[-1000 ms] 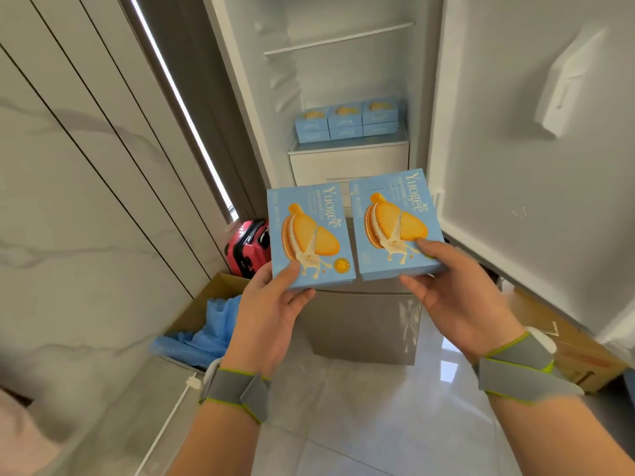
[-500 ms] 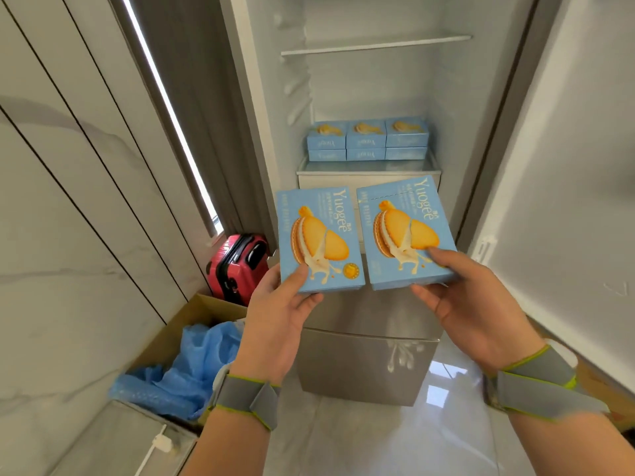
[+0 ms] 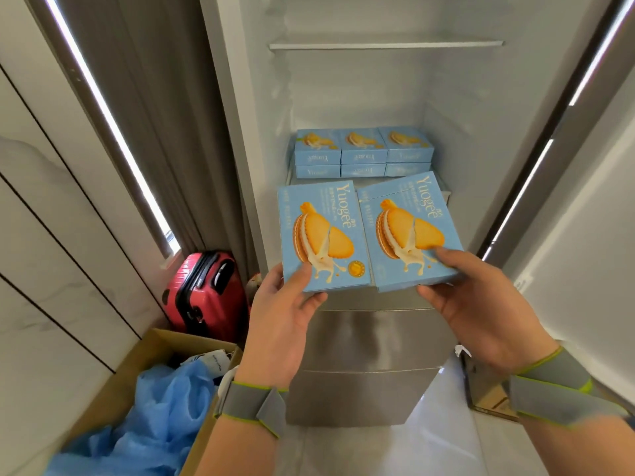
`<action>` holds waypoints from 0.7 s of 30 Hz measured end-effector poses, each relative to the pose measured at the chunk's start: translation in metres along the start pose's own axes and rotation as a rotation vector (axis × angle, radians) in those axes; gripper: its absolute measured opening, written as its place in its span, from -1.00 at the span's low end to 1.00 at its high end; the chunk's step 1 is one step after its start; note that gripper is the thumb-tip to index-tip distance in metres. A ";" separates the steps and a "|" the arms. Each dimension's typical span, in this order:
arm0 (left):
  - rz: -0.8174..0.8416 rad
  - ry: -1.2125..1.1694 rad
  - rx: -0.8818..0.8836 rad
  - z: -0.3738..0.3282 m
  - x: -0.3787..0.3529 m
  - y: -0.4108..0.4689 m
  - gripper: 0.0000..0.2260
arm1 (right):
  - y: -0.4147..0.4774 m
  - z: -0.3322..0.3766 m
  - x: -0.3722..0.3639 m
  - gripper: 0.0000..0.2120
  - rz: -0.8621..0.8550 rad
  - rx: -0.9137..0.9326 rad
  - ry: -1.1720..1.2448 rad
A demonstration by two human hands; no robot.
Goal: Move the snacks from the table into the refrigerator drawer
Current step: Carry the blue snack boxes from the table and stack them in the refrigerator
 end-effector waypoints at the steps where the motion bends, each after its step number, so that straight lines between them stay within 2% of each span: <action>1: 0.003 0.006 0.002 0.001 -0.002 0.008 -0.64 | 0.007 0.000 -0.001 -0.50 -0.012 0.002 -0.004; 11: -0.016 0.109 -0.081 -0.002 -0.057 0.083 -0.68 | 0.101 0.025 -0.018 -0.64 0.002 -0.019 0.066; 15: -0.027 0.133 -0.137 -0.015 -0.096 0.116 -0.74 | 0.144 0.049 -0.034 -0.57 0.055 -0.014 0.111; 21: -0.081 0.158 -0.256 -0.022 -0.132 0.154 -0.68 | 0.191 0.073 -0.053 -0.61 0.118 -0.010 0.134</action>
Point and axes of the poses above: each hand's wrist, its own y-axis towards the middle knuckle, its own x-axis out of the back of the hand, z = x × y, the point moved 7 cm from there along y, towards the middle knuckle, and after that the axes turned 15 degrees about -z, right-handed, at the moved point
